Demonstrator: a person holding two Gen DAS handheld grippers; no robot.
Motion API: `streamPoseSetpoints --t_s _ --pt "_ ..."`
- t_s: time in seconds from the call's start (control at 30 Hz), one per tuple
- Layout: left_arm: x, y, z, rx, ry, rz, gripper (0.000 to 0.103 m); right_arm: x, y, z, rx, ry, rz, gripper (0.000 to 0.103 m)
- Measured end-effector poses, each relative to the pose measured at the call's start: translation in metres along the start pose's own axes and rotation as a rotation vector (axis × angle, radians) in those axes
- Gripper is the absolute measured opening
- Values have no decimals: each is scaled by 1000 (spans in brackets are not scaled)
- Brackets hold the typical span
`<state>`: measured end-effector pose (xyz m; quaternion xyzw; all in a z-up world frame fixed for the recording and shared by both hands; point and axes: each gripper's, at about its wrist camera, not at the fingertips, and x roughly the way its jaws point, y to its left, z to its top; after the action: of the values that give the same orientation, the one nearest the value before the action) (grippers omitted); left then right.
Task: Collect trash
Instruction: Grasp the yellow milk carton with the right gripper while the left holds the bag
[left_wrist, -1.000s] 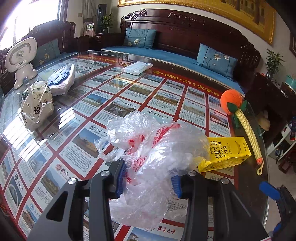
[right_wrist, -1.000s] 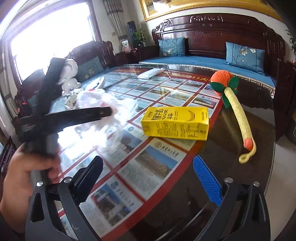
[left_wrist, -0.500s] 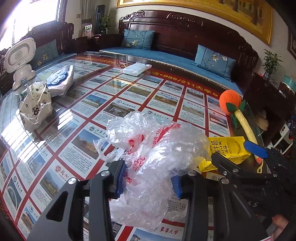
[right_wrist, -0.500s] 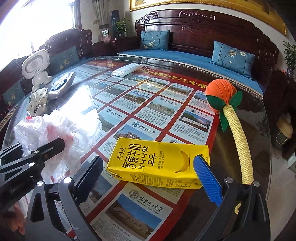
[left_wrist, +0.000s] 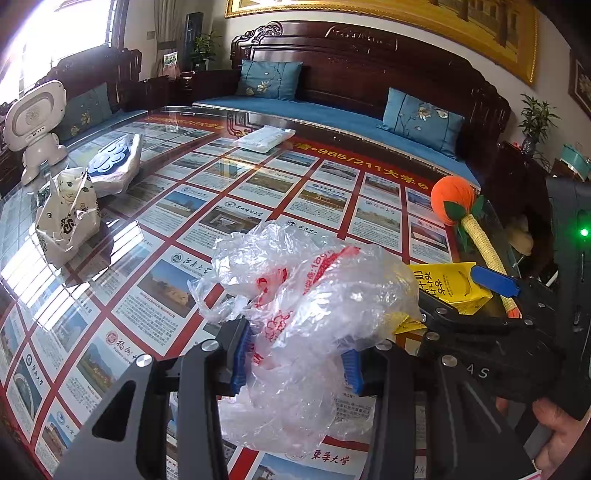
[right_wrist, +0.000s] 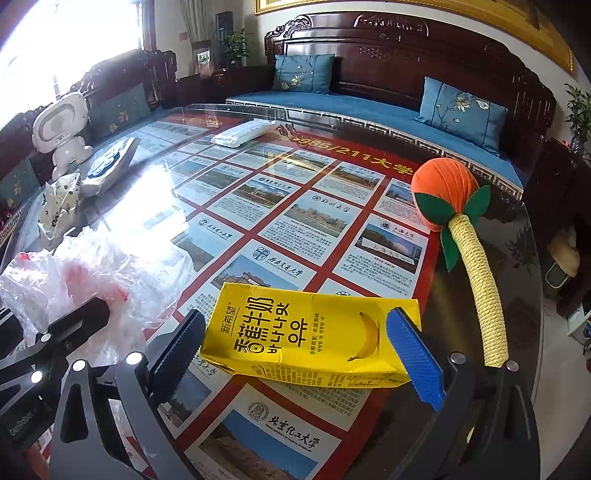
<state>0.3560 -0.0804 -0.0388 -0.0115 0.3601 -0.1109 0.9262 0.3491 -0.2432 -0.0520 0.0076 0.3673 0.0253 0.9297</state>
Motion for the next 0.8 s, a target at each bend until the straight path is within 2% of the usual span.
streamPoseSetpoints --t_s 0.1,0.23,0.43,0.6,0.8 --pt "-2 1 0 2 -2 2 41 -3 7 -8 -68 30 32 95" --pt "-3 2 1 -8 -3 -2 41 -10 14 -20 -144 22 41 95" --pt "-5 -2 -1 2 -3 -5 41 -4 9 -13 -94 -2 5 95" --pt "-2 1 0 -3 3 -2 41 9 7 -5 -77 0 -108 95" --pt "-1 0 1 3 2 -4 41 16 14 -6 -126 16 -171 95"
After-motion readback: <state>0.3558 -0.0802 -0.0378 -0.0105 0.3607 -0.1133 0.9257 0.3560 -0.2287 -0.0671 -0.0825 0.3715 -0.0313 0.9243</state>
